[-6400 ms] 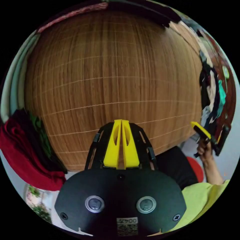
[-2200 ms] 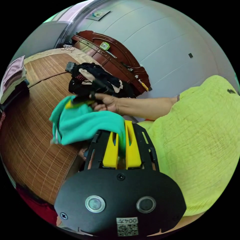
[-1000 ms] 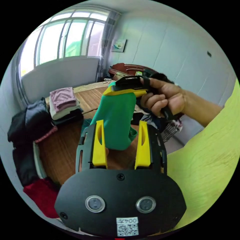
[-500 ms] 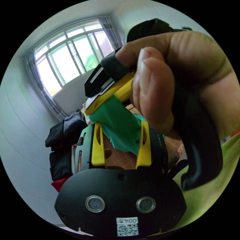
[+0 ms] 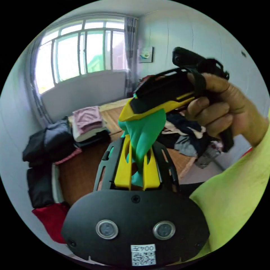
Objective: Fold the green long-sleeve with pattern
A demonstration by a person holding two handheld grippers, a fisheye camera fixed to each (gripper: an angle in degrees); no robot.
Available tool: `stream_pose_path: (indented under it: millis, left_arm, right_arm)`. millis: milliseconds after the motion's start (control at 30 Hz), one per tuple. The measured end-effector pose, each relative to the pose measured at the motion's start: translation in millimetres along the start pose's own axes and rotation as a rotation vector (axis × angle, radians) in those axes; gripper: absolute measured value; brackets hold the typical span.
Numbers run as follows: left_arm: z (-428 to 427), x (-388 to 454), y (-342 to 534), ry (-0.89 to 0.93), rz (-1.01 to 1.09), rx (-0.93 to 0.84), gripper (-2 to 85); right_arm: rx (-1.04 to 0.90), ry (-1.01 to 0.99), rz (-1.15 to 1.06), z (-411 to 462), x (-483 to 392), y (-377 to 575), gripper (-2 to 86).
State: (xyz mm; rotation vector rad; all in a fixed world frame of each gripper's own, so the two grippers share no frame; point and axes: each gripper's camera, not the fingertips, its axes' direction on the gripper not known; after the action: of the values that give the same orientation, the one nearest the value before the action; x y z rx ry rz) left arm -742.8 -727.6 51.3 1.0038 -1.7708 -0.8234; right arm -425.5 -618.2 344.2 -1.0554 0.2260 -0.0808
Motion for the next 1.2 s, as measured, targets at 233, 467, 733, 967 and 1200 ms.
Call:
stream_pose_path:
  millis: [233, 467, 733, 967, 1200]
  left_arm:
    - [-18.7, -100.5, -57.6, 0.366, -0.248, 0.224, 0.3]
    - [-36.0, -127.3, -118.6, 0.481, -0.272, 0.369, 0.3]
    - [-29.8, -121.5, -183.4, 0.393, -0.314, 0.335, 0.7]
    - [-36.4, -126.8, -203.5, 0.392, -0.353, 0.378, 1.1]
    - [-45.3, -128.1, -225.2, 0.407, -0.372, 0.401, 2.1]
  right_arm:
    - [0.483, 0.244, -0.209, -171.8, 47.3, 67.6, 5.7]
    - [0.437, -0.434, 0.003, -188.0, 195.3, 149.4, 2.6]
    - [0.658, 0.325, -0.306, -255.6, 124.9, 191.3, 4.5]
    - [0.631, -0.193, -0.273, -291.0, 164.6, 167.9, 1.3]
    - [0.825, 0.498, -0.402, -325.9, 97.1, 180.1, 10.8]
